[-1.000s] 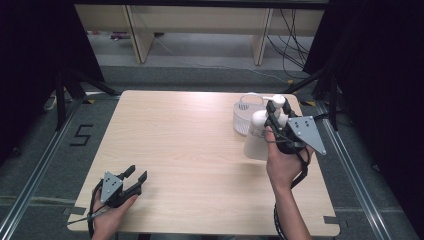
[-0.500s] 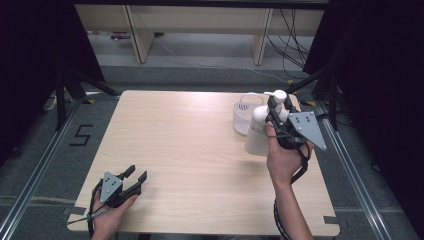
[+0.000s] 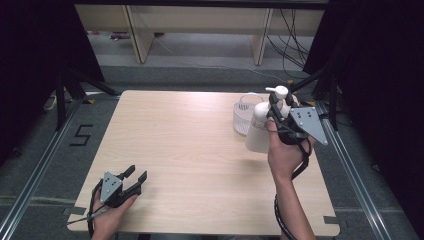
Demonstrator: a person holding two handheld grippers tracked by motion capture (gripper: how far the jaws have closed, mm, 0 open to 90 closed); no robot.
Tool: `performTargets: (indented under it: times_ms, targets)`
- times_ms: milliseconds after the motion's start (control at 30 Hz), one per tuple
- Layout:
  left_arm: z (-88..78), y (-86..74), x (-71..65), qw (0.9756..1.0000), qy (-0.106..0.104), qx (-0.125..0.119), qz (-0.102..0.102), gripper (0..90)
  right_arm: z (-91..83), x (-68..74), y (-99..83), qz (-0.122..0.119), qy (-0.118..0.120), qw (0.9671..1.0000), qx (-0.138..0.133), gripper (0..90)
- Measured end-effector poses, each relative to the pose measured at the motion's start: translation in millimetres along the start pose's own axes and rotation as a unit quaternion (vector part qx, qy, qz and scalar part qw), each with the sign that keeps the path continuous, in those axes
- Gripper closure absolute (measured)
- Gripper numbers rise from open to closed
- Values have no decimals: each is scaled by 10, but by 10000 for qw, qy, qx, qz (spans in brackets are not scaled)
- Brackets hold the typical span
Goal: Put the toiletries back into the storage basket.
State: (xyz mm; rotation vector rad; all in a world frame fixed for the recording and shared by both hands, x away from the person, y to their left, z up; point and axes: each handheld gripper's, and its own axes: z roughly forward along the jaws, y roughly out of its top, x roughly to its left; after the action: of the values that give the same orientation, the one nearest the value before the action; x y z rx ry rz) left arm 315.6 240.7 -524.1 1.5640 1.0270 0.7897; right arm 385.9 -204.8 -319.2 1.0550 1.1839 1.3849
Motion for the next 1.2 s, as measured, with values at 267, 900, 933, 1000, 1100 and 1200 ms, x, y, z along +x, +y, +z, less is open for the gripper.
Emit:
performTargets:
  times_ms: [267, 900, 933, 1000, 1100, 1200]
  targets:
    - [2, -1, 1, 10000, -19, -10, -14, 481, 50, -19, 44, -48, 0, 10000, -24, 601]
    - [-7, 4, 6, 10000, -5, 53, -16, 480, 183, 6, 101, -97, -49, 9999, -52, 601]
    - [-7, 4, 7, 10000, -5, 52, -18, 480, 191, 9, 108, -67, -46, 10000, -44, 601]
    - [-7, 3, 6, 10000, -3, 51, -21, 481, 203, 8, 119, -70, -36, 10000, -8, 601]
    - [-7, 3, 6, 10000, -5, 51, -21, 480, 225, 11, 129, -33, -41, 10000, 19, 601]
    - [-8, 3, 6, 10000, -4, 47, -26, 480, 248, 13, 134, -46, -35, 10000, -30, 600]
